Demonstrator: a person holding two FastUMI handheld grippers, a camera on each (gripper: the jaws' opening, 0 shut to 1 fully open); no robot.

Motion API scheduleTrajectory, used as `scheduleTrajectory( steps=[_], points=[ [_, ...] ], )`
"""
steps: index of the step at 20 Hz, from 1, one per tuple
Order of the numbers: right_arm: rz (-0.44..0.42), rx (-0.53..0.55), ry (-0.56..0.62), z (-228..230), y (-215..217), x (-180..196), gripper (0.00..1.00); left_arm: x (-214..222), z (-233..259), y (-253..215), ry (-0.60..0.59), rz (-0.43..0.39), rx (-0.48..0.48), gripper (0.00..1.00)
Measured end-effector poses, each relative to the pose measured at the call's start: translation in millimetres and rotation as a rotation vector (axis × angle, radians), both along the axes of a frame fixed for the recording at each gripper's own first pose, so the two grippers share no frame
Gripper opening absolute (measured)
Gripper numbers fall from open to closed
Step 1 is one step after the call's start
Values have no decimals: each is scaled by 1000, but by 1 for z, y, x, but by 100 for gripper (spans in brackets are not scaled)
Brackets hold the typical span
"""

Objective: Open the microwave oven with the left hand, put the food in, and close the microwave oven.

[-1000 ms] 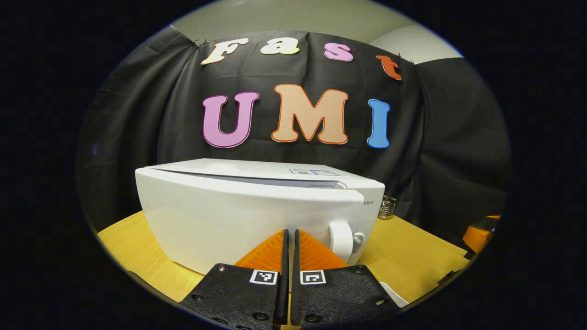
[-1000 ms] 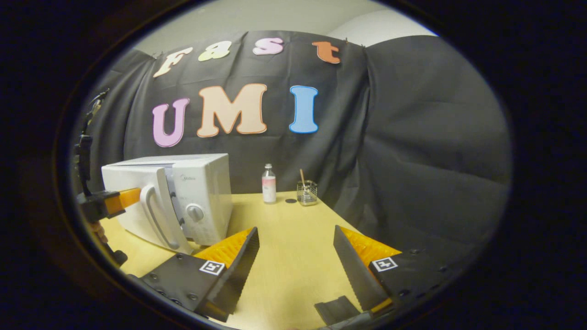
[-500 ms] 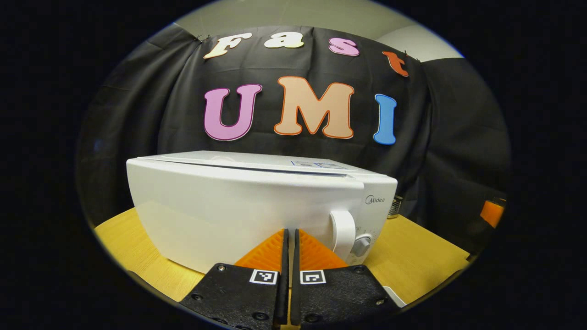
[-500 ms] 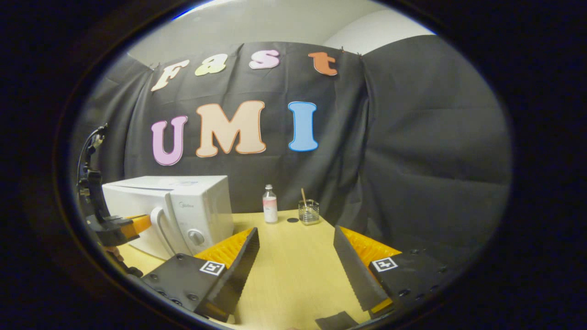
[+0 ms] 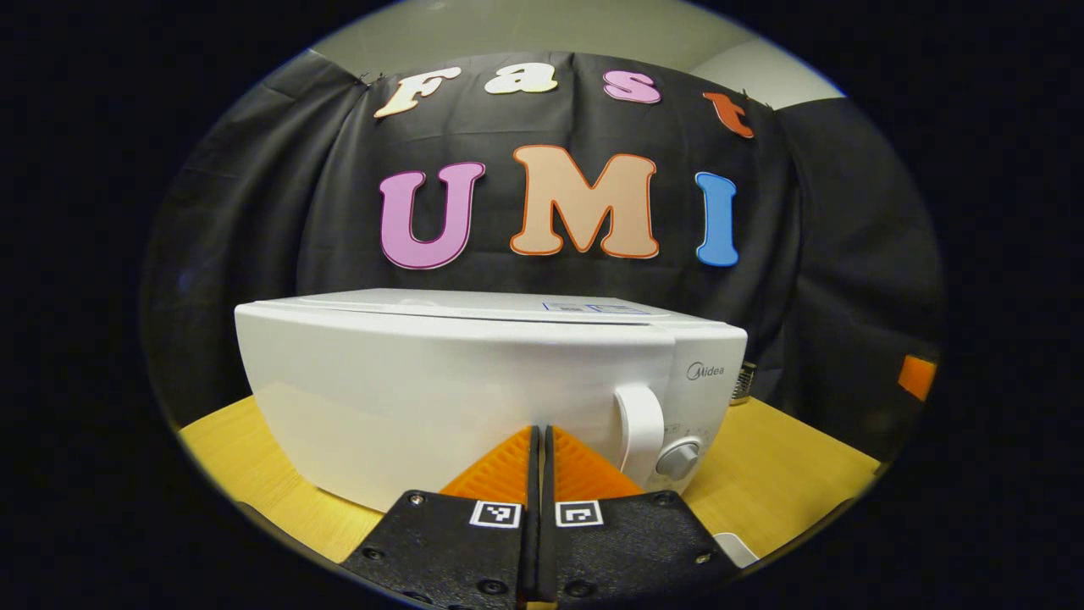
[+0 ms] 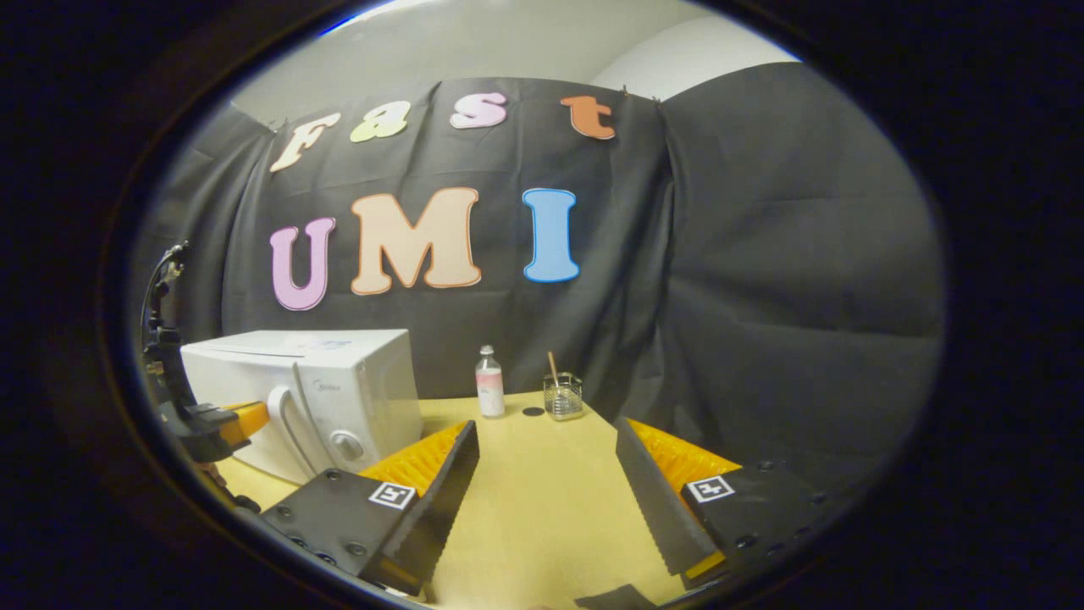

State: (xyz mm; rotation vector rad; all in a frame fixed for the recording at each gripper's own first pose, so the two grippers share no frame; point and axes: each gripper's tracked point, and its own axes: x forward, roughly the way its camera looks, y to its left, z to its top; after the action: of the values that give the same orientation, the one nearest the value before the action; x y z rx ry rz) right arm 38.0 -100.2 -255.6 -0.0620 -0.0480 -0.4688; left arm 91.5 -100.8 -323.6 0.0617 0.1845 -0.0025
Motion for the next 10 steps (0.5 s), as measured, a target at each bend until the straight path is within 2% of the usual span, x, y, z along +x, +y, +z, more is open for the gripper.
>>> scheduleTrajectory(
  steps=[3,5,6,7,8,10],
  points=[
    [-16,-11,23,-4,-2,-1,92,2,2,1,-6,0,-24,1],
    [-11,-18,26,-5,2,-1,92,12,0,2,-16,-3,-6,1],
    [-4,-18,22,-4,5,-1,92,6,-13,3,40,5,-10,1],
    [5,-14,20,-3,8,-1,92,5,-6,0,-24,-3,-5,3],
    [12,-9,20,-3,12,-1,99,7,-4,-5,-24,-17,-7,1],
    [27,-8,22,-2,18,-1,100,7,-8,-4,-16,-20,10,1]
  ],
)
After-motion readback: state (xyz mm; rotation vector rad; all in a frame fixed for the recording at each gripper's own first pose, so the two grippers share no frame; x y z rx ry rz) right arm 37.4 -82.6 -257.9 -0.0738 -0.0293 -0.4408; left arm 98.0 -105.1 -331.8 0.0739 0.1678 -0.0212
